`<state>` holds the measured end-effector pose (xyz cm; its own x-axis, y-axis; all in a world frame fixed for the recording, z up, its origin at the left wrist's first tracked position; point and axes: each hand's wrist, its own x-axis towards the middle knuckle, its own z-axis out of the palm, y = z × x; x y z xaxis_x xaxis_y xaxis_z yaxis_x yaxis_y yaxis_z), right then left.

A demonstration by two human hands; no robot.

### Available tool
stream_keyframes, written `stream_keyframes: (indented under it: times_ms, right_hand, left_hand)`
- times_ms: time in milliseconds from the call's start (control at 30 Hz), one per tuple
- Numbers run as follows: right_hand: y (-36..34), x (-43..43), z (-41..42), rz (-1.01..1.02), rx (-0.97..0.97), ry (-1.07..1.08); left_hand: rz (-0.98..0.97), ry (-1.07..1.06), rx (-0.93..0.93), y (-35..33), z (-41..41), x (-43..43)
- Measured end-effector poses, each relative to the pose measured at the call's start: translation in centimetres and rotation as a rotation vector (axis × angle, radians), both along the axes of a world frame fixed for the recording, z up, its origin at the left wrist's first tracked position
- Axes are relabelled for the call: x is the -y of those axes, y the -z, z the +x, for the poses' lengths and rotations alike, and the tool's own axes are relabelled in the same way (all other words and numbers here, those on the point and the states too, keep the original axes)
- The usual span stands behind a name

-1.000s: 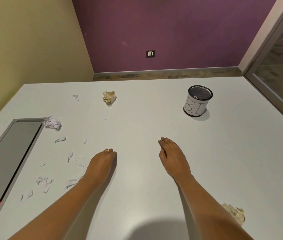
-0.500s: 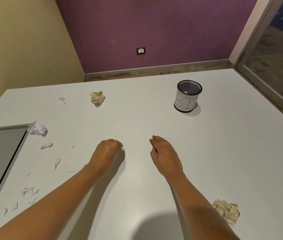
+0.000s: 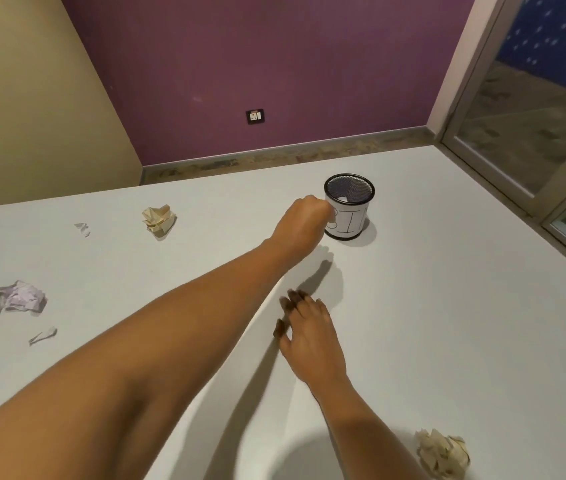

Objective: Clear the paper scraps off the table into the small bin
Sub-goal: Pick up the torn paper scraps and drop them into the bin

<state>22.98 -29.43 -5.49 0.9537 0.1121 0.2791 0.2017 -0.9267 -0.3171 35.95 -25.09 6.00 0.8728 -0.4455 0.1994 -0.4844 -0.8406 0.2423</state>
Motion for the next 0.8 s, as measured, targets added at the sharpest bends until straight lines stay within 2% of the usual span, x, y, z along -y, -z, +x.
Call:
stream_keyframes:
  times_ms: [133, 233, 433, 600, 800]
  right_hand:
    - [0.2, 0.1, 0.2, -0.039, 0.039, 0.002]
    - [0.4, 0.1, 0.1, -0.008, 0.068, -0.003]
    - [0.5, 0.2, 0.1, -0.026, 0.0, -0.05]
    - [0.2, 0.4, 0.2, -0.016, -0.032, -0.046]
    - [0.7, 0.4, 0.1, -0.003, 0.028, -0.029]
  left_hand:
    - [-0.105, -0.048, 0.002, -1.4, 3.3, 3.4]
    - [-0.142, -0.062, -0.066, -1.8, 5.1, 5.1]
    - [-0.108, -0.093, -0.132, -1.3, 7.3, 6.4]
    - [-0.208, -0.118, -0.135, -1.3, 7.6, 6.2]
    - [-0.295, -0.133, -0.145, -1.1, 6.5, 5.3]
